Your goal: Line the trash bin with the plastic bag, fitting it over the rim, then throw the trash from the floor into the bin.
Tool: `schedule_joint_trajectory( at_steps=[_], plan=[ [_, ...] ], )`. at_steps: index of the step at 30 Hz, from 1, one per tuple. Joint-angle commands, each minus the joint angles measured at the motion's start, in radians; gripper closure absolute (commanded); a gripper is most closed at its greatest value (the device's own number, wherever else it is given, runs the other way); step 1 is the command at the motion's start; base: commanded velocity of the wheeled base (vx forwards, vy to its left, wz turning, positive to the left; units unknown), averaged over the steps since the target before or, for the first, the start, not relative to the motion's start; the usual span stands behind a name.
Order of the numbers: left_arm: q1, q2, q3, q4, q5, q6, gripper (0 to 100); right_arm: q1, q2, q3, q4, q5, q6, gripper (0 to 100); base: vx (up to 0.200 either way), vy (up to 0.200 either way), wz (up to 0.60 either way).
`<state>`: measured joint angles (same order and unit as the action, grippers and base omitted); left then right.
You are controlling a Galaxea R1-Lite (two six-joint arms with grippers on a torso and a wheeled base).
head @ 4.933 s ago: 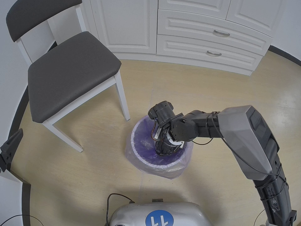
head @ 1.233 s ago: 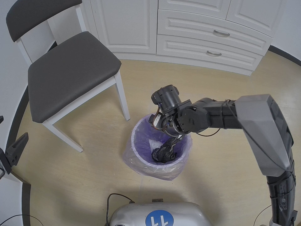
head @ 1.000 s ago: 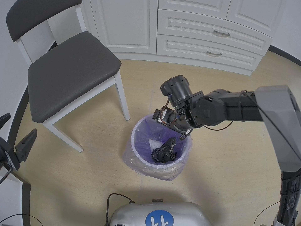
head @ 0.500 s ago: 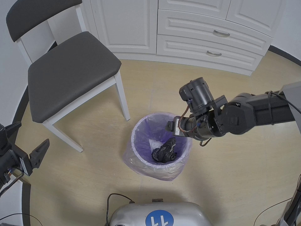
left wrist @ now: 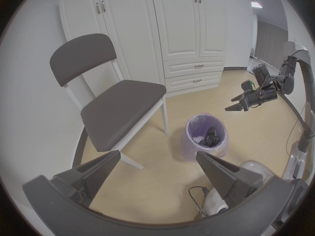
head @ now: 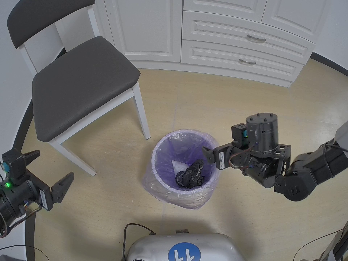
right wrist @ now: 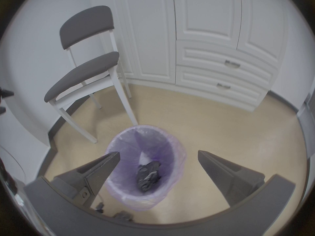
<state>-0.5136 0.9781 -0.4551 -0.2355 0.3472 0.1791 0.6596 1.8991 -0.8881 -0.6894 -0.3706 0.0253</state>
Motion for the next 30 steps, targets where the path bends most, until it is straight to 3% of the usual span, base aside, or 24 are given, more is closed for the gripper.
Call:
schedule_joint_trajectory(
  at_steps=[1,5,10,14,17,21,25,26,27,28,30],
  plan=[
    [-0.034,0.126,0.010,-0.051,0.006,-0.041,0,-0.043,-0.017,0.143,-0.150,-0.076,-0.133,0,0.000,0.000,0.00],
    [-0.034,0.189,0.035,-0.177,0.021,-0.046,0,-0.081,0.001,0.169,-0.239,-0.109,-0.191,0,0.000,0.000,0.00],
    [-0.029,0.292,0.061,-0.355,0.108,-0.050,0,-0.172,0.000,0.213,-0.337,-0.149,-0.262,0,0.000,0.000,0.00],
    [-0.036,0.309,0.073,-0.487,0.118,-0.066,0,-0.229,-0.031,0.284,-0.447,-0.146,-0.300,0,0.000,0.000,0.00],
    [-0.036,0.298,0.073,-0.513,0.118,-0.067,0,-0.235,-0.055,0.342,-0.490,-0.149,-0.309,0,0.000,0.000,0.00],
    [-0.026,0.263,0.065,-0.512,0.111,-0.072,0,-0.253,-0.080,0.396,-0.506,-0.154,-0.295,0,0.000,0.000,0.00],
    [-0.022,0.218,0.056,-0.512,0.091,-0.110,0,-0.344,-0.141,0.466,-0.516,-0.140,-0.202,0,0.000,0.000,0.00],
    [-0.022,0.197,0.055,-0.508,0.059,-0.130,0,-0.399,-0.175,0.486,-0.504,-0.120,-0.142,0,0.000,0.000,0.00],
    [-0.022,0.197,0.055,-0.508,0.059,-0.130,0,-0.399,-0.175,0.486,-0.504,-0.120,-0.142,0,0.000,0.000,0.00],
    [-0.020,0.177,0.049,-0.499,0.015,-0.152,0,-0.457,-0.209,0.515,-0.503,-0.073,-0.113,0,0.000,0.000,0.00],
    [-0.014,0.171,0.044,-0.499,-0.027,-0.168,0,-0.483,-0.236,0.543,-0.503,-0.037,-0.105,0,0.000,0.000,0.00]
  ],
)
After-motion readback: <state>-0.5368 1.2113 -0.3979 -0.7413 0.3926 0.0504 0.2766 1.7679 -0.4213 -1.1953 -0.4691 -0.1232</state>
